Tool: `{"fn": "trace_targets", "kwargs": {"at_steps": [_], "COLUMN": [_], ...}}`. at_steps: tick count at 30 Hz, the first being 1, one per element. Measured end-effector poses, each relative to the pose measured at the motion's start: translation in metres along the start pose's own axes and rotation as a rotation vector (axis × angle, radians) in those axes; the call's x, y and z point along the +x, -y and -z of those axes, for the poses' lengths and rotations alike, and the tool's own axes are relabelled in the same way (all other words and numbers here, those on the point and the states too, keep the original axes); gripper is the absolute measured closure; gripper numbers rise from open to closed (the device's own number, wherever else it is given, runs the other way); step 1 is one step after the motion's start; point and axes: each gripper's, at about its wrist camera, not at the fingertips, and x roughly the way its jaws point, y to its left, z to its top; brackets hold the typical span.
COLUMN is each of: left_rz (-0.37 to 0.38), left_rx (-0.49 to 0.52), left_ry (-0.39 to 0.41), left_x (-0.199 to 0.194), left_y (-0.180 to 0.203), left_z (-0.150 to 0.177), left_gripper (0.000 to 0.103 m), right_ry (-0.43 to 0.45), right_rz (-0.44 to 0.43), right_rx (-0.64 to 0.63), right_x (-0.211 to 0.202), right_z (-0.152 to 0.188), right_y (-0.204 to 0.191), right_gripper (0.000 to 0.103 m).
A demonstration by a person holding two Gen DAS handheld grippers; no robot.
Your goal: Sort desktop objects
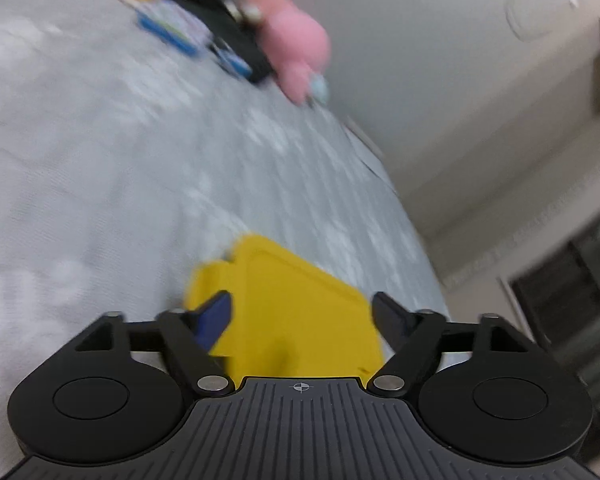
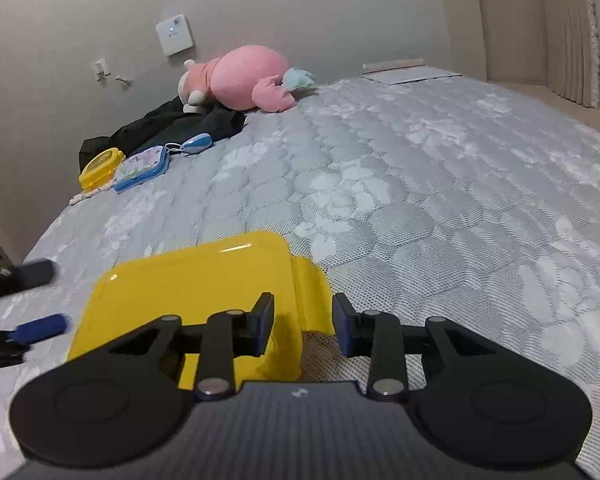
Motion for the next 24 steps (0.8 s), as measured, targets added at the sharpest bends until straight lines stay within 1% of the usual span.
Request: {"fn": "trace_targets", "kwargs": {"at_steps": [1, 4, 5, 7, 10, 12, 13, 15, 17, 18, 21, 24], "left_rz": [-0.058, -0.242, -0.271, -0.308, -0.346, -0.347, -0.346, -0.344, -0.372, -0.39, -0.434, -0.474], "left_rx": [0.019, 0.093, 0.122, 0.184, 0.325, 0.34, 0.342, 0.346, 0.354, 0.362, 0.367, 0.406], "left_ry": [0.0, -0.094, -0.119, -0.163, -0.148, -0.145, -0.145, -0.144, -0.117, -0.102, -0.068, -0.058], "left_x": [-0.007, -0.01, -0.01, -0.01, -0.014, -0.016, -0.018, -0.021, -0.025, -0.028, -0.028, -0.024], "left_y": [0.001, 0.008, 0.013, 0.025, 0.049, 0.055, 0.058, 0.064, 0.067, 0.071, 0.072, 0.075], "left_z": [0.005, 0.029, 0.038, 0.056, 0.081, 0.092, 0.097, 0.108, 0.114, 0.116, 0.12, 0.124], "left_gripper": [0.018, 0.018, 0.018, 0.017, 0.009, 0.009, 0.008, 0.006, 0.002, 0.002, 0.0, 0.0], "right_ry": [-0.007, -0.06, -0.079, -0.112, -0.159, -0.184, -0.196, -0.214, -0.209, -0.195, -0.146, -0.143], "right_rz": [0.001, 0.005, 0.002, -0.002, -0.013, -0.015, -0.018, -0.031, -0.028, -0.016, 0.041, 0.074], "right_rx": [0.006, 0.03, 0.034, 0.039, 0.024, 0.018, 0.016, 0.02, 0.009, -0.01, -0.088, -0.135], "right_x": [-0.004, -0.013, -0.017, -0.024, -0.035, -0.043, -0.046, -0.053, -0.06, -0.064, -0.074, -0.077], "right_z": [0.002, 0.011, 0.015, 0.022, 0.032, 0.039, 0.043, 0.049, 0.053, 0.056, 0.06, 0.061], "right_y": [0.001, 0.002, 0.002, 0.001, -0.002, -0.005, -0.006, -0.009, -0.013, -0.016, -0.026, -0.032], "right_gripper": [0.066, 0.064, 0.061, 0.057, 0.046, 0.029, 0.024, 0.009, 0.004, 0.001, 0.0, 0.0]}}
